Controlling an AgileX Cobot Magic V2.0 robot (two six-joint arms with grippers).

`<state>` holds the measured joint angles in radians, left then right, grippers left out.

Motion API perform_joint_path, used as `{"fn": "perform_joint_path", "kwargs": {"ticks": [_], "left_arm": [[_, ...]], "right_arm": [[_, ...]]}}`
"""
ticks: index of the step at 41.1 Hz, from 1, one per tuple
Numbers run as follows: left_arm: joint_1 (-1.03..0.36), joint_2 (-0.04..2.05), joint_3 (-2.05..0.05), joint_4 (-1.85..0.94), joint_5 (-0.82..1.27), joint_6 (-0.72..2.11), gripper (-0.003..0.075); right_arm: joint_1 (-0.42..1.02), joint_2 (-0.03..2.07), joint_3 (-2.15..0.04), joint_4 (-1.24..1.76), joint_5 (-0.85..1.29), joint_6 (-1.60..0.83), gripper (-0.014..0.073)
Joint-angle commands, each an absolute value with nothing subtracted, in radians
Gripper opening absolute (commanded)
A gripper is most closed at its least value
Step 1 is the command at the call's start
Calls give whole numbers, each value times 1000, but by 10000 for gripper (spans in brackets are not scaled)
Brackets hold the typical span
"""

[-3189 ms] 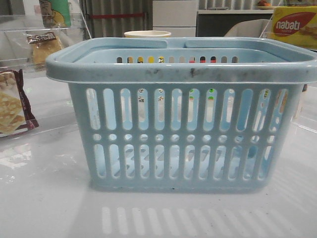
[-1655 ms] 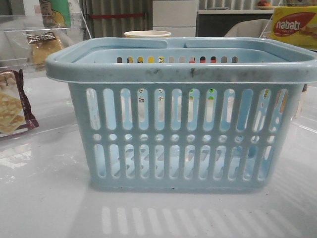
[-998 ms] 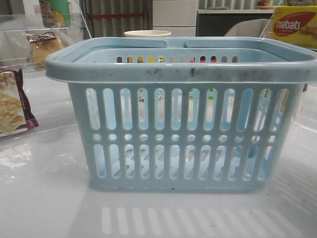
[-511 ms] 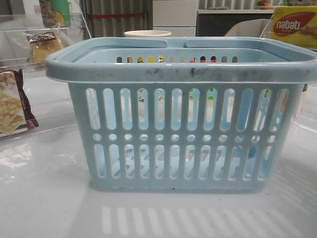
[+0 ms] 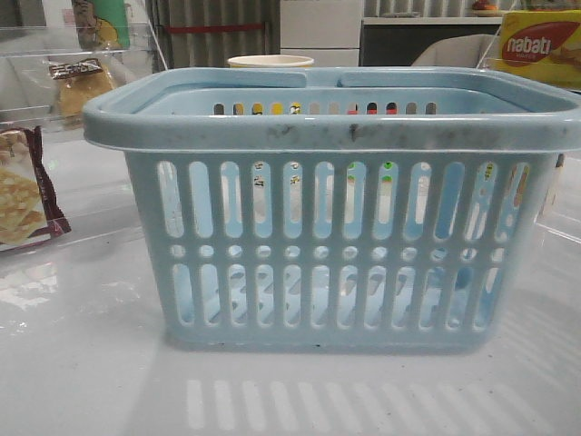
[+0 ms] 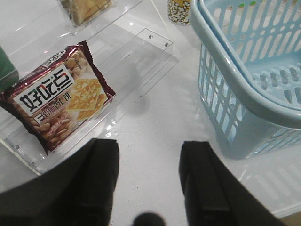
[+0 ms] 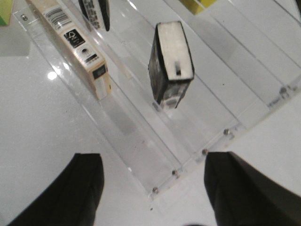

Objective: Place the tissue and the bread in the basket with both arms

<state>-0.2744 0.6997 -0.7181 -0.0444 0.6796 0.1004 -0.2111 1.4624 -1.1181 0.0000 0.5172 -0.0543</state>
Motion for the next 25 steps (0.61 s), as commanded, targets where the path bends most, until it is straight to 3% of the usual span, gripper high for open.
{"fn": "perform_joint_path", "kwargs": {"ticks": [1,11,19,25], "left_arm": [[-282,706,-747,-54,613,100,342],[-282,706,-747,-54,613,100,296],[-282,706,-747,-54,613,100,249],[-282,706,-747,-54,613,100,208]], "right_arm": [[-218,1498,-1203,-43,420,-60,552],[-218,1649,-1290,-100,335,-60,521],[-218,1708,-1317,-103,294,-60,276],[-217,1691,-1319,-103,291,-60,181]]}}
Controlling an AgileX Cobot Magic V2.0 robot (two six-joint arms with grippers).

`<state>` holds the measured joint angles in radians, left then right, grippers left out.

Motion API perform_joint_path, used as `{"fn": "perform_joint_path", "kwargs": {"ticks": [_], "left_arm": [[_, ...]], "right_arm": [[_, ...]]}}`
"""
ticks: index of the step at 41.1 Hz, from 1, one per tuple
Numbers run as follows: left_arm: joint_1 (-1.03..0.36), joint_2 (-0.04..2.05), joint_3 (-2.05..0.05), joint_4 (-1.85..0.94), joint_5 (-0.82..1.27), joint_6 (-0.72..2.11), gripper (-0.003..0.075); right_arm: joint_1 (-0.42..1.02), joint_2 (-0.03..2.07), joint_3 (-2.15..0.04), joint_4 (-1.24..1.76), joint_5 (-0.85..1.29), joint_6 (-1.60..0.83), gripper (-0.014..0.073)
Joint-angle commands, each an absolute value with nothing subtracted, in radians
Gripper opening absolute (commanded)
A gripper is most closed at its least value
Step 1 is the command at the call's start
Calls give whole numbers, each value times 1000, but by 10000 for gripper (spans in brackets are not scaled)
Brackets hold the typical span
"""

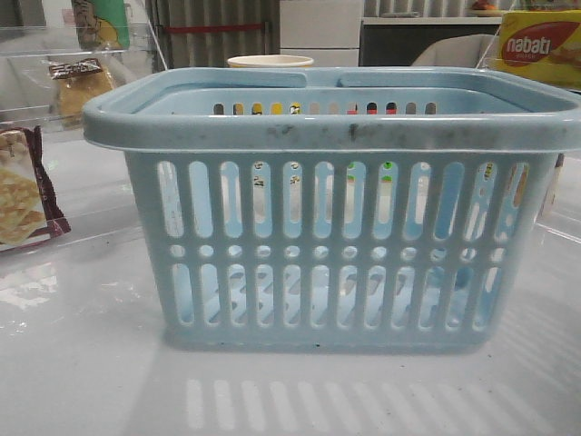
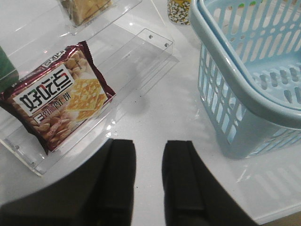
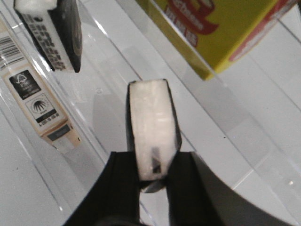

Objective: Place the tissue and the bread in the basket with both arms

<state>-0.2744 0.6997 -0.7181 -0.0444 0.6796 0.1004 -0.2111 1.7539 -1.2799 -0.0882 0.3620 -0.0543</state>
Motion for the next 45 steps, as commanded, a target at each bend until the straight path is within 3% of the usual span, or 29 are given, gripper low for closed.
{"fn": "perform_joint_path", "kwargs": {"ticks": [1,14,21,31,35,39,42,45], "left_arm": [[-282,706,-747,-54,613,100,201],[-282,706,-747,-54,611,100,125],[-282,706,-747,-54,609,100,93],[-282,706,-747,-54,570,100,91],[-282,708,-747,-54,552,100,91],[-282,716,-747,-54,548,100,130],[-282,730,-747,-51,548,100,221],[-282,748,-747,-40,535,100,379]], "right_arm": [[-214,1684,-1319,-103,295,-60,179],[-108,1459,-1319,-73,429,-60,179],[70,1353,-1314,-47,573,-60,179],[382,1350,-1248,0,590,-60,191],[447,1376,-1236,12,586,-60,296],[455,1400,-1236,20,567,-60,500],[453,1397,-1236,20,551,-60,619],[454,1369,-1236,20,550,-60,617]]}}
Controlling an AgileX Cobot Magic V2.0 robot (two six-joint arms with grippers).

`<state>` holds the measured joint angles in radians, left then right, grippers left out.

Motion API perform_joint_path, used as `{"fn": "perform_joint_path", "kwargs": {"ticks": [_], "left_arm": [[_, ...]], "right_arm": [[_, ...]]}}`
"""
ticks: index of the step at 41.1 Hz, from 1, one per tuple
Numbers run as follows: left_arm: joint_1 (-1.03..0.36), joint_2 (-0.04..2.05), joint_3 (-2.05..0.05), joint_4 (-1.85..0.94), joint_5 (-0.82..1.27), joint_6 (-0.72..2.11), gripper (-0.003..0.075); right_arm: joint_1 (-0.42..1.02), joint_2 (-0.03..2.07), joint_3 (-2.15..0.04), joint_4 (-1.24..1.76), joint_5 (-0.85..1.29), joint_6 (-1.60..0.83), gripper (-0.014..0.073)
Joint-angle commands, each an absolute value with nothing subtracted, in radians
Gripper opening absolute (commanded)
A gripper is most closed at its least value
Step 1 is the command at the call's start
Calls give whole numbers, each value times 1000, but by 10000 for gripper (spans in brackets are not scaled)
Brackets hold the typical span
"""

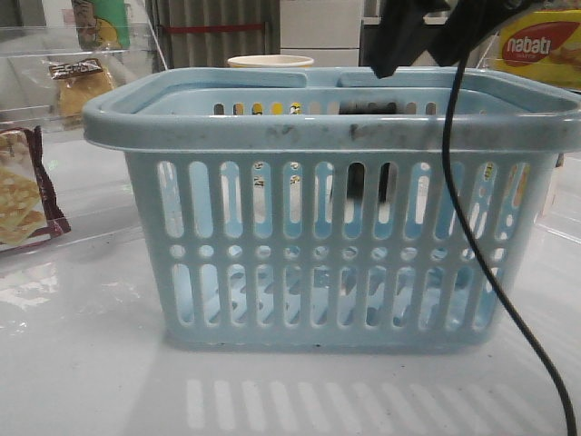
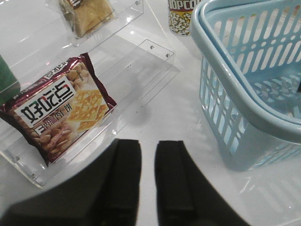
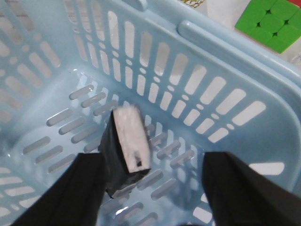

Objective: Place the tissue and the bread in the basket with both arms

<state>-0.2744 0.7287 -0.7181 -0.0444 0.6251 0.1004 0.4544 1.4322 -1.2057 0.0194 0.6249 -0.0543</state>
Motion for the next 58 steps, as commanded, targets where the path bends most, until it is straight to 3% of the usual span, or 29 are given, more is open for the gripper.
{"fn": "perform_joint_path", "kwargs": {"ticks": [1,5,8,20,29,40,53,58], "left_arm": [[-282,755,-747,-36,528,100,440],[-282,801,-765,-20,513,100,600],[-282,852,-795,0,511,100,637],[-280,1160,-1026,56,504,100,636],[-197,1414,-1260,58,513,8,636],[-147,1688,-1498,58,505,8,635],[-108,1889,-1619,58,370,0,634],[-110,1914,-1623,58,283,0,571]], "right_arm": [[454,1355,-1234,20,553,-60,606],[454,1285,-1200,20,549,-60,583],[454,1225,-1155,20,549,-60,579],[453,975,-915,20,548,-59,579],[453,847,-828,20,553,-59,579],[453,834,-825,20,555,-59,579],[453,837,-824,20,555,-59,579],[453,837,-824,20,556,-59,579]]}}
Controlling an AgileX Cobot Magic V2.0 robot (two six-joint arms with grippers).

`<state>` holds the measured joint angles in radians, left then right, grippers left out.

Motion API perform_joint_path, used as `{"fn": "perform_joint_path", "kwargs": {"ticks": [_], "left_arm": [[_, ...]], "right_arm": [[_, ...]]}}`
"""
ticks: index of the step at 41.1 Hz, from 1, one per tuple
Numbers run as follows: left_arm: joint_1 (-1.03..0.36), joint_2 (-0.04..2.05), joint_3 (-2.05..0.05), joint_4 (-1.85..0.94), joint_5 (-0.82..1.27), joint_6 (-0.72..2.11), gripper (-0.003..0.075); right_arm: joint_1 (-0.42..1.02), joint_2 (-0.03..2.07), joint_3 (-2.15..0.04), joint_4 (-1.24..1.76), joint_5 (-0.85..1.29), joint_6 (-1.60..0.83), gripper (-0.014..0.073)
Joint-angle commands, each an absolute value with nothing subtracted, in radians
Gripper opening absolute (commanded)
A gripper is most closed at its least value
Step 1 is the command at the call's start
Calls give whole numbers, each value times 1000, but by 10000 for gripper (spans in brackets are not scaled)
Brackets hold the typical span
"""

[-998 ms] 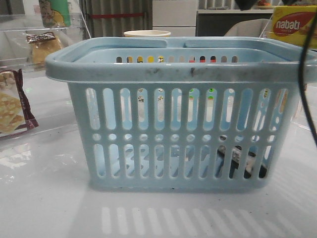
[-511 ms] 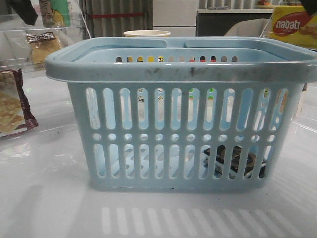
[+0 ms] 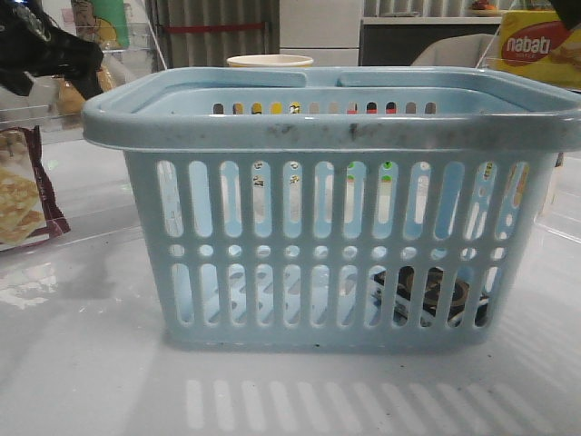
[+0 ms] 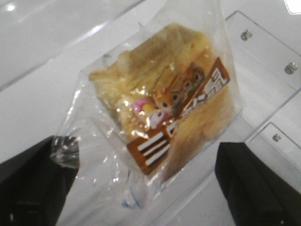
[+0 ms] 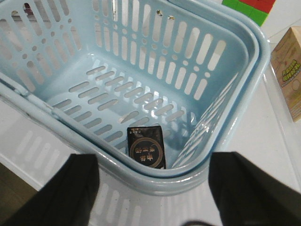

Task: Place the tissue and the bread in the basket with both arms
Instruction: 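Grasp the wrapped bread roll on the shelf with the left gripper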

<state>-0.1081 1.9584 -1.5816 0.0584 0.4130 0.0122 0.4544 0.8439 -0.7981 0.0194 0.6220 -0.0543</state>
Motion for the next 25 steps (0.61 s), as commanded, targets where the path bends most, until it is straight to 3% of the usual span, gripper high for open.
{"fn": "perform_joint_path", "kwargs": {"ticks": [1,15,18,25], "left_arm": [[-110,1917,-1622,58,269,0,538],[-113,1906,-1650,48,331,0,140],[-117,1875,-1669,48,399,0,87],[-154,1754,-1681,48,525,0,91]], "right_arm": [[453,837,-824,20,556,-59,579],[453,837,-824,20,557,-59,579],[453,837,-824,20,556,-59,579],[453,837,-824,20,553,-59,579]]}}
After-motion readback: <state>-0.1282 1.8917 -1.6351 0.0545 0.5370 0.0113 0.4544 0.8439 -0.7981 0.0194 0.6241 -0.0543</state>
